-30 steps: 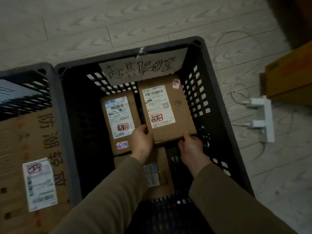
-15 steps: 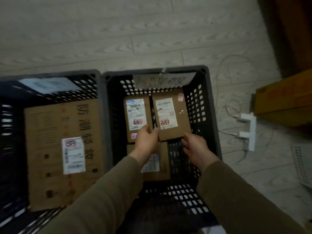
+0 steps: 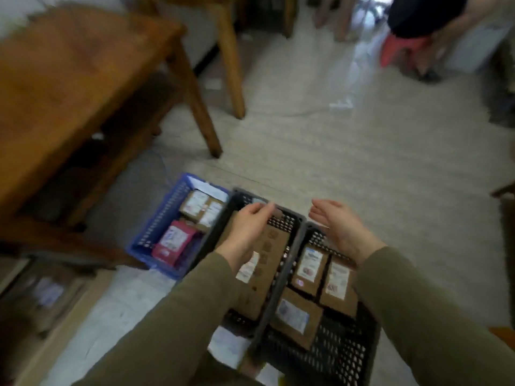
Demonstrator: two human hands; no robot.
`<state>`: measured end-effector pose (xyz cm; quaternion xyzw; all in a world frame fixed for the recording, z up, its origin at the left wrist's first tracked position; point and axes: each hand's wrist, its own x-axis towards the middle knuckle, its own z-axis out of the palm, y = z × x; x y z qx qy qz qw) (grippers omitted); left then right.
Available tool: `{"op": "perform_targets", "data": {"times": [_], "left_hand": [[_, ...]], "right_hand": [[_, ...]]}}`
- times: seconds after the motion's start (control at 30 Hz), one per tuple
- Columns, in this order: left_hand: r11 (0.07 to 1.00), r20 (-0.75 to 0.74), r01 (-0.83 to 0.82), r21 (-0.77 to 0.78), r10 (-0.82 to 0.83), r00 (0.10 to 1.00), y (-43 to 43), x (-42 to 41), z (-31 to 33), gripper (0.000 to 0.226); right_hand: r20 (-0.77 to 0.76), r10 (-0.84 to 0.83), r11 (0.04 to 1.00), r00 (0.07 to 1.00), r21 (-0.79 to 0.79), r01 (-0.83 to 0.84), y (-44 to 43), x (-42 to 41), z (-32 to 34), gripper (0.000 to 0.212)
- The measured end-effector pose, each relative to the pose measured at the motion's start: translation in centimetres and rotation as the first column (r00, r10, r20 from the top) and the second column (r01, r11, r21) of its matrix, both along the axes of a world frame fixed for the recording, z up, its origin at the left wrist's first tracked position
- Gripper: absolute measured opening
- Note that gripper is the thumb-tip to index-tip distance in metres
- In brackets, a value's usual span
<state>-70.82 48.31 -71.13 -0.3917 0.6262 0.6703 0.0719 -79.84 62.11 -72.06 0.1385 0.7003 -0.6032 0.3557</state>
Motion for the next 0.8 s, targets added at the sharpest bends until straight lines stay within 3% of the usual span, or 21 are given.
{"op": "perform_targets", "data": {"times": [0.1, 0.2, 0.27, 0.37, 0.47, 0.6, 0.7, 0.8], "left_hand": [[0.990, -0.083, -0.134, -0.055, 0.129, 0.988, -2.7, 3.3, 5.7, 0.024], [0.936, -0.141, -0.339, -0.090, 0.325, 0.935, -5.9, 10.2, 11.2, 0.023], [0.885, -0.190, -0.455, -0.103, 0.431, 0.882, -8.2, 15.1, 13.7, 0.020], [0.782, -0.251, -0.614, -0.111, 0.576, 0.778, -11.3, 23.9, 16.6, 0.020], [0.678, -0.285, -0.731, -0.074, 0.688, 0.667, -13.9, 33.8, 18.4, 0.021], [0.486, -0.305, -0.871, -0.065, 0.822, 0.481, -16.6, 47.7, 19.3, 0.022], [0.340, -0.310, -0.938, -0.063, 0.887, 0.343, -18.1, 57.9, 19.2, 0.020], [0.215, -0.263, -0.971, -0.102, 0.936, 0.235, -18.9, 66.1, 18.3, 0.035]], "right_hand": [[-0.062, 0.169, 0.985, 0.984, -0.030, -0.172, -4.2, 1.8, 5.6, 0.035], [-0.104, 0.341, 0.936, 0.934, -0.058, -0.348, -9.8, 6.5, 11.1, 0.008], [-0.166, 0.446, 0.881, 0.880, -0.096, -0.464, -13.6, 10.3, 14.2, 0.010], [-0.244, 0.600, 0.751, 0.762, -0.156, -0.641, -19.1, 17.3, 17.4, 0.010], [-0.302, 0.752, 0.569, 0.586, -0.152, -0.808, -24.8, 25.6, 19.4, 0.012], [-0.292, 0.863, 0.368, 0.413, -0.196, -0.909, -31.7, 38.6, 20.6, 0.012], [-0.262, 0.908, 0.275, 0.326, -0.213, -0.938, -35.6, 48.7, 20.3, 0.019], [-0.252, 0.930, 0.218, 0.268, -0.208, -0.954, -38.1, 57.3, 19.1, 0.031]]}}
